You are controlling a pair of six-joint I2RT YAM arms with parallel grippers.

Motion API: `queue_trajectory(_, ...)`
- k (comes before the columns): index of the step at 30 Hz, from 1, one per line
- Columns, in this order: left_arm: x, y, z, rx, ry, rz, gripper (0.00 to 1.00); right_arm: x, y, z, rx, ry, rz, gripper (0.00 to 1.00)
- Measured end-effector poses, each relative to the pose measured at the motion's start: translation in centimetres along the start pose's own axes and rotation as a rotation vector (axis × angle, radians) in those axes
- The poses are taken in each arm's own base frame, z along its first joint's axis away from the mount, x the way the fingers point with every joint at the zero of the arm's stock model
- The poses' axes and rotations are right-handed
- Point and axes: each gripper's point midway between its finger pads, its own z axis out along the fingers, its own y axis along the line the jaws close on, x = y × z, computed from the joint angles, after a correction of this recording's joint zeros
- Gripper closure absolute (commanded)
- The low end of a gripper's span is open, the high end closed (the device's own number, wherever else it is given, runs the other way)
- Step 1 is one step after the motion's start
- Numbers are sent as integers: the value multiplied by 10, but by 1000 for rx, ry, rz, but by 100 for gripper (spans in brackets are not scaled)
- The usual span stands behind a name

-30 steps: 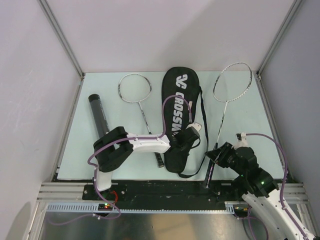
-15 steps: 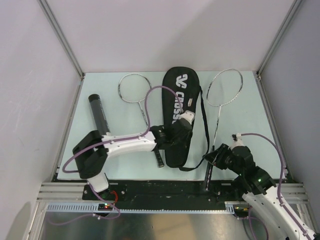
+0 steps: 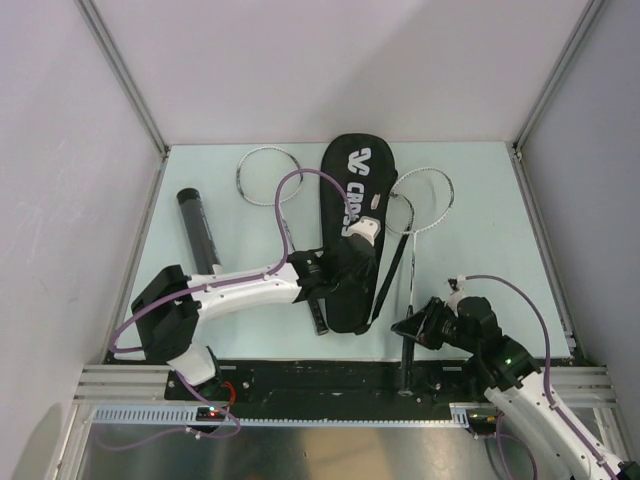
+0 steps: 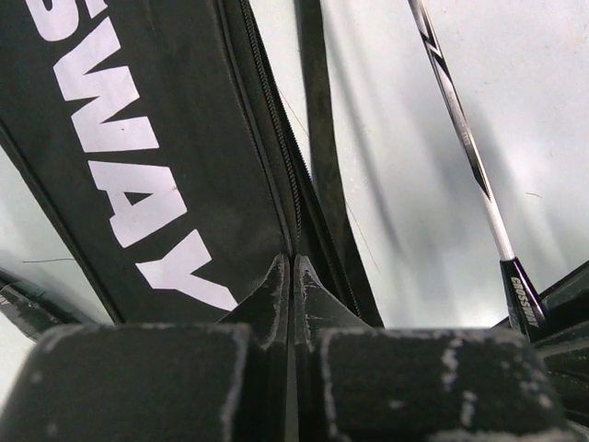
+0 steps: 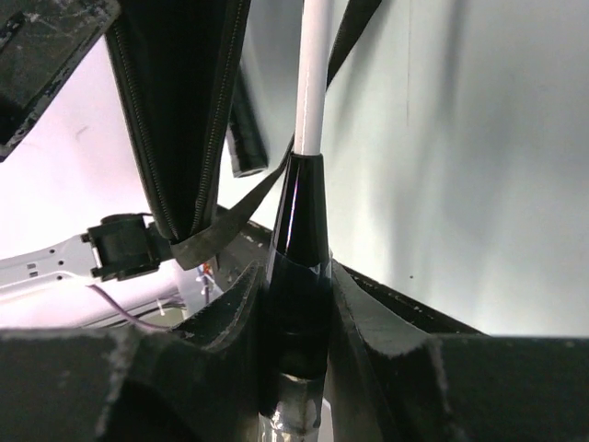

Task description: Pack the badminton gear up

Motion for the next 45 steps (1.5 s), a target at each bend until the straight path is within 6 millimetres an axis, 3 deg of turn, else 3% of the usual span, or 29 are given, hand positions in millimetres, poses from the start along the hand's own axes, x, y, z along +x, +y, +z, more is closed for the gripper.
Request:
queue_trajectory(7, 0, 0, 0, -1, -1, 0, 100, 8, 15, -3, -75, 42, 46, 100)
queue_trajectory(16, -1, 1, 0, -4, -3, 0, 100, 11, 15, -16, -26, 48, 30, 100)
queue_trajectory(24, -2, 4, 1, -17, -9, -3, 100, 6, 3, -23, 46, 9, 2, 100)
queue_trajectory(33, -3, 6, 1, -25, -13, -4, 100, 4, 6, -28, 46, -3, 2, 100)
queue_trajectory(45, -4, 7, 1, -25, -13, -4, 100, 13, 24, -31, -29, 54, 41, 100)
